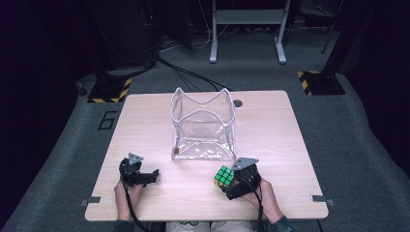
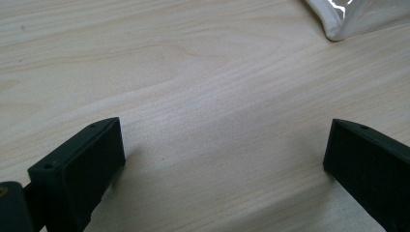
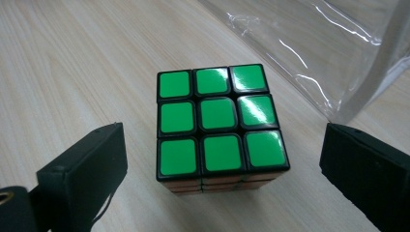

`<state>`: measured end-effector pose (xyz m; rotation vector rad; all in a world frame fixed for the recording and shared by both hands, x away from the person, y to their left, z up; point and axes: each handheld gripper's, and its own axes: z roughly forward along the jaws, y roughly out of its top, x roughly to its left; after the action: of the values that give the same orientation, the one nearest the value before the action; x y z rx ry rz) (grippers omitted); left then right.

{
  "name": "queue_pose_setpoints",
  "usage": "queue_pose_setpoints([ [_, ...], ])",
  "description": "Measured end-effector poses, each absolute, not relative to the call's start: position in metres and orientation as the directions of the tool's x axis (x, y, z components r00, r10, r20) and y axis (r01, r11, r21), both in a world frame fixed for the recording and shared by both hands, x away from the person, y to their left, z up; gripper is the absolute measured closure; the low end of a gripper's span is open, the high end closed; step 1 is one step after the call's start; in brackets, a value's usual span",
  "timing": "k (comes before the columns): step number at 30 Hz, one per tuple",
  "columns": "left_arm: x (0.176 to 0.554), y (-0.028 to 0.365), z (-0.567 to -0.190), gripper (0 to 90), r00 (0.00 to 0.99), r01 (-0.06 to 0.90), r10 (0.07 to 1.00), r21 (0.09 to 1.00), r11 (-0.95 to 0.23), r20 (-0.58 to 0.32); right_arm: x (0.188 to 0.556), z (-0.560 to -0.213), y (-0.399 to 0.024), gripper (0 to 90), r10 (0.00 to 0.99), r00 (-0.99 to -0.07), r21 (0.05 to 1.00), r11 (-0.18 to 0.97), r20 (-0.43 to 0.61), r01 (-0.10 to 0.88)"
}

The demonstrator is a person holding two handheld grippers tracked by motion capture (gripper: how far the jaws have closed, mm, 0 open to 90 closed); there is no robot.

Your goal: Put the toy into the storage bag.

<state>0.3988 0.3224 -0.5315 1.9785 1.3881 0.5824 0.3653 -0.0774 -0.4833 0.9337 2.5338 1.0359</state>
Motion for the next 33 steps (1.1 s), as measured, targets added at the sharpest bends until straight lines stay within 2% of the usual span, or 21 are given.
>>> queue_pose_setpoints([
  [21, 0.399, 0.322, -0.532, 0.8, 0.342, 0.653, 0.940, 0.721, -0.233, -0.007, 0.377, -0.503, -0.055, 2.2, 0.622, -0.783, 0.660, 0.581, 0.017, 0.476],
  [23, 0.399, 0.322, -0.532, 0.8, 0.342, 0.653, 0.940, 0.721, -0.233, -0.007, 0.378, -0.505, -0.055, 7.6, 0.621, -0.783, 0.664, 0.578, 0.018, 0.474],
  [24, 0.399, 0.322, -0.532, 0.8, 0.342, 0.653, 0.940, 0.721, -0.233, -0.007, 0.378, -0.505, -0.055, 7.6, 0.621, -0.783, 0.664, 0.578, 0.018, 0.474],
  [25, 0.399, 0.322, -0.532, 0.8, 0.342, 0.653, 0.940, 0.721, -0.232, -0.007, 0.378, -0.506, -0.056, 14.7, 0.629, -0.777, 0.668, 0.569, 0.023, 0.480],
  [27, 0.399, 0.322, -0.532, 0.8, 0.342, 0.653, 0.940, 0.721, -0.232, -0.007, 0.378, -0.507, -0.056, 16.3, 0.630, -0.776, 0.664, 0.567, 0.031, 0.487],
  [28, 0.399, 0.322, -0.532, 0.8, 0.342, 0.653, 0.940, 0.721, -0.233, -0.006, 0.379, -0.507, -0.056, 24.9, 0.634, -0.773, 0.666, 0.569, 0.018, 0.483],
  [30, 0.399, 0.322, -0.532, 0.9, 0.342, 0.653, 0.940, 0.721, -0.233, -0.006, 0.379, -0.508, -0.056, 30.9, 0.642, -0.767, 0.663, 0.569, 0.011, 0.486],
  [33, 0.399, 0.322, -0.531, 0.8, 0.343, 0.653, 0.939, 0.720, -0.234, -0.005, 0.378, -0.508, -0.056, 32.9, 0.640, -0.769, 0.661, 0.575, 0.005, 0.483],
])
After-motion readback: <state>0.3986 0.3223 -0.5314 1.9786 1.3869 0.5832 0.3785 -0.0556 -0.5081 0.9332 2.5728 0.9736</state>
